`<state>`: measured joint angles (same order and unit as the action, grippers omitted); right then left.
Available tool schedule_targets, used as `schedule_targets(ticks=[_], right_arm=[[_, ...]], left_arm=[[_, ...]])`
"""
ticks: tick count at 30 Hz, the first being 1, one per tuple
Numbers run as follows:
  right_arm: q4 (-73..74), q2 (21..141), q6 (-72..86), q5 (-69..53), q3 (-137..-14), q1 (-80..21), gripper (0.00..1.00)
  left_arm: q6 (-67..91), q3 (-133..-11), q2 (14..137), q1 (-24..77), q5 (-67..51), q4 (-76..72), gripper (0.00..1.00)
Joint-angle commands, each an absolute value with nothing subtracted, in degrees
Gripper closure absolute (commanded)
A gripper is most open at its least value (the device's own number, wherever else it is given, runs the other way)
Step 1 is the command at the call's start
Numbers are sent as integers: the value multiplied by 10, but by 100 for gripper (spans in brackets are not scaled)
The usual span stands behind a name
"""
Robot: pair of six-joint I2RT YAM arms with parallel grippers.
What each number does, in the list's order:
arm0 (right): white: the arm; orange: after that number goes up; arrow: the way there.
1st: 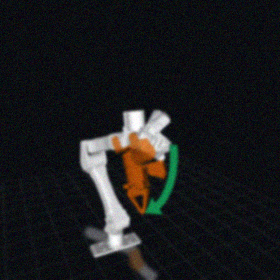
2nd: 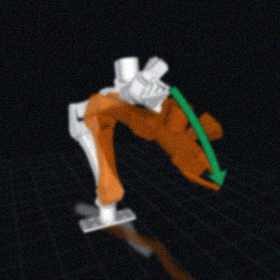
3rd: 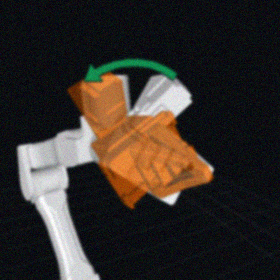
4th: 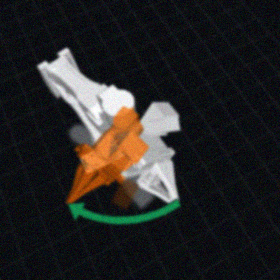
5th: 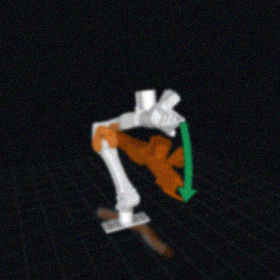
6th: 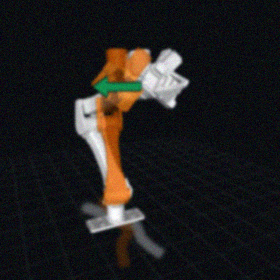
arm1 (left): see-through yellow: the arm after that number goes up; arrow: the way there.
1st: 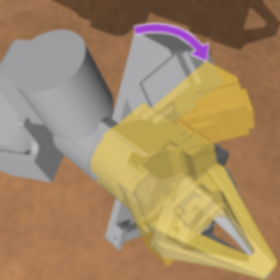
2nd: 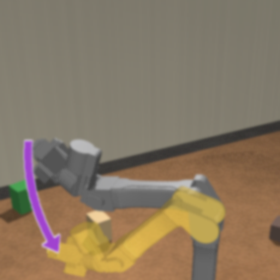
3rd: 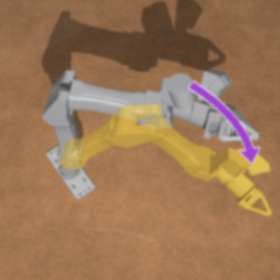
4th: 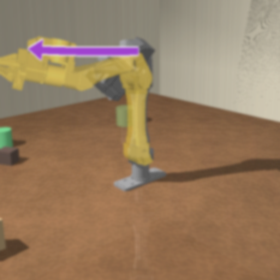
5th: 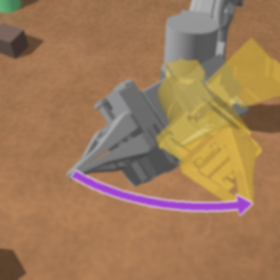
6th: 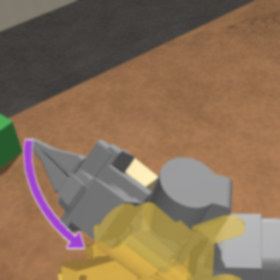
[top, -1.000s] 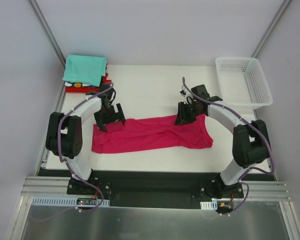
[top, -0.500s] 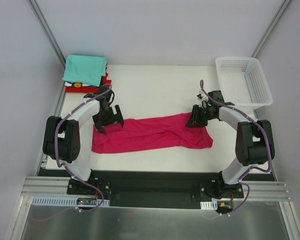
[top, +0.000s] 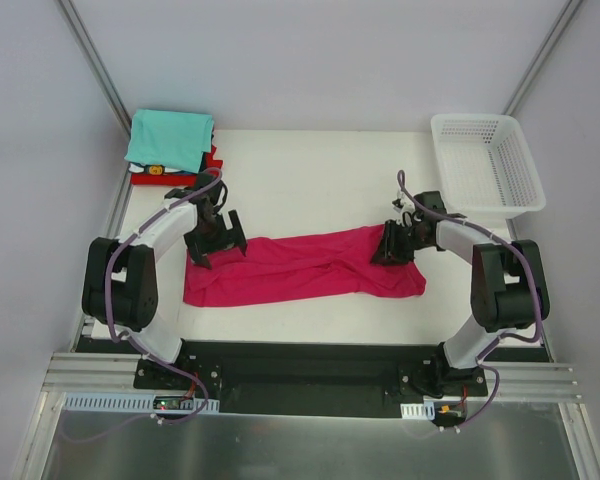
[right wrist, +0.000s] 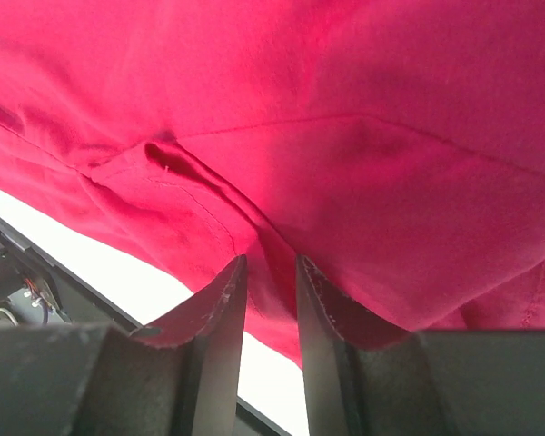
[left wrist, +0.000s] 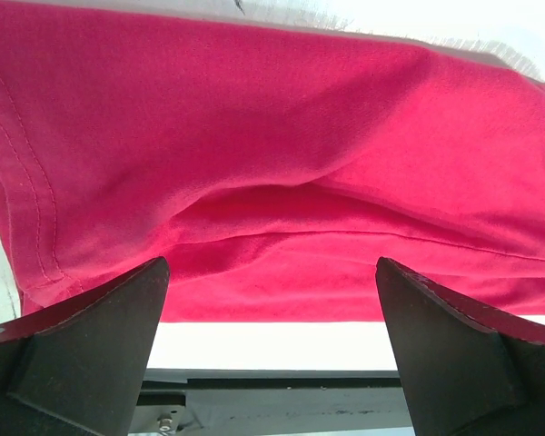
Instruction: Fold and stack the t-shirts
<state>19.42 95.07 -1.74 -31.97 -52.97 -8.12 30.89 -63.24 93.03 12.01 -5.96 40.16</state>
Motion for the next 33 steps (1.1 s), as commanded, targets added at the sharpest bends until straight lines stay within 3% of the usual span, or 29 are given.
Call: schedule_targets(ticks=[1,7,12,21,33], right_arm=[[185,918,-20,-332,-511,-81,70],[188,893,-18,-338,-498,-80,83],[204,882,-20,-339,-508,-83,88],[236,834,-25,-332,-499,-121,87],[232,796,-2,-281,-419,-257,85]], left_arm=[[316,-632,900,123,-61,416,2],[320,-633,896,123,-63,418,2],[321,-630,895,123,-63,417,2],[324,-629,888,123,-66,417,2],[327,-635,876,129,-62,424,2]])
